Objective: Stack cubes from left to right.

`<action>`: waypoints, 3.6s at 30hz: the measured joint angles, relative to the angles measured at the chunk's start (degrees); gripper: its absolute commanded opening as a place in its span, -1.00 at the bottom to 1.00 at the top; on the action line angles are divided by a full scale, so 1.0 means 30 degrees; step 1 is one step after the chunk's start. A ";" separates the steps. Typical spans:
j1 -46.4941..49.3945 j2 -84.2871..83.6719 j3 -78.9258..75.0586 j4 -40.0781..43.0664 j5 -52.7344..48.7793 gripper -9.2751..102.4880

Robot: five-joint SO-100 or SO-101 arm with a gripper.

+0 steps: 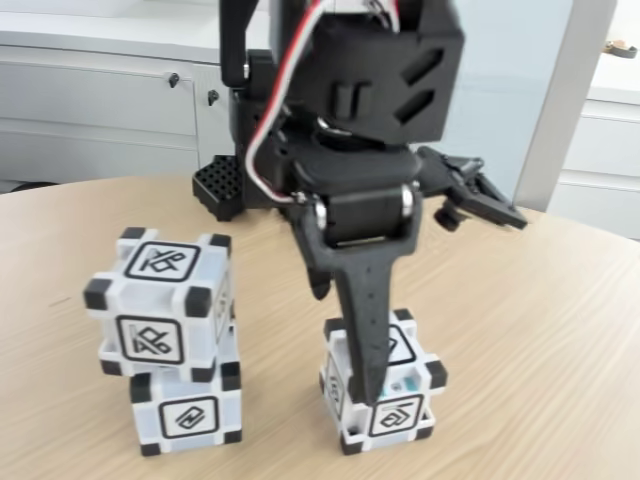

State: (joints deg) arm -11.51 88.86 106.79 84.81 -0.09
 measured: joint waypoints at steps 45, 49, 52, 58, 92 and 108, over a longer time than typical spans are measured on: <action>0.0088 0.9814 0.0000 0.1260 -0.1699 -0.84; 0.0615 1.1191 0.0000 0.2490 -0.1846 -0.84; 0.1523 1.1895 0.0000 0.2959 -0.2432 -0.84; 0.3984 1.2129 0.0000 0.3164 -0.4014 -0.84; 0.9639 0.9668 -0.2227 0.3164 -0.6563 -0.84; 1.0488 0.8174 -0.2461 0.3164 -0.6680 -0.84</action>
State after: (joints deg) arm 19.95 113.38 99.40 94.31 -20.13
